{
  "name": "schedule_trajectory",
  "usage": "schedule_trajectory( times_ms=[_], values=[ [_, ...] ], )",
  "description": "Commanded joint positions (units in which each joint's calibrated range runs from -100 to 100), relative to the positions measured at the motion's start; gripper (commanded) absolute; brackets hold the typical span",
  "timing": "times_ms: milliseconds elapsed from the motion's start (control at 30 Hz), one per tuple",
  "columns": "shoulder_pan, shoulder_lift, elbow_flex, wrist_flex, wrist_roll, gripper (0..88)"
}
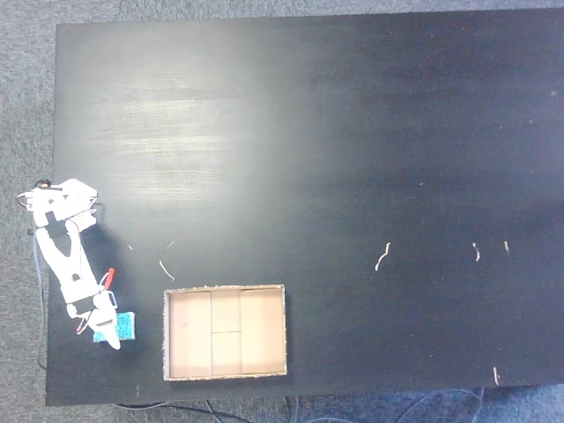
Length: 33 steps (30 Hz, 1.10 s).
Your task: Pick the green block and drop it in the box on the right.
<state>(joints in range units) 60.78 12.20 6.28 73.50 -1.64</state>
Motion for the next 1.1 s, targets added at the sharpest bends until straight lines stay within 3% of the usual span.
schedule_trajectory(
  times_ms=[0, 167, 300, 367, 533, 667, 800, 933, 1067],
  values=[
    [-0.70, 5.08, -5.82, -0.25, 0.49, 51.2],
    [-0.63, 11.51, -8.81, -0.09, 0.73, 44.1],
    [-1.01, 13.54, -10.17, 0.65, 1.51, 29.1],
    [-1.16, 13.54, -9.99, 0.24, 1.81, 25.9],
    [-2.46, 7.11, -3.83, -5.29, 2.39, 21.5],
    [-3.77, 0.08, 2.43, -7.19, 2.49, 12.7],
    [-5.15, -5.08, 8.14, -12.64, 1.47, 13.7],
    [-11.05, -13.38, 1.79, -18.83, -1.12, 14.5],
    [-17.33, -12.79, -5.82, -34.44, -1.42, 14.0]
  ],
)
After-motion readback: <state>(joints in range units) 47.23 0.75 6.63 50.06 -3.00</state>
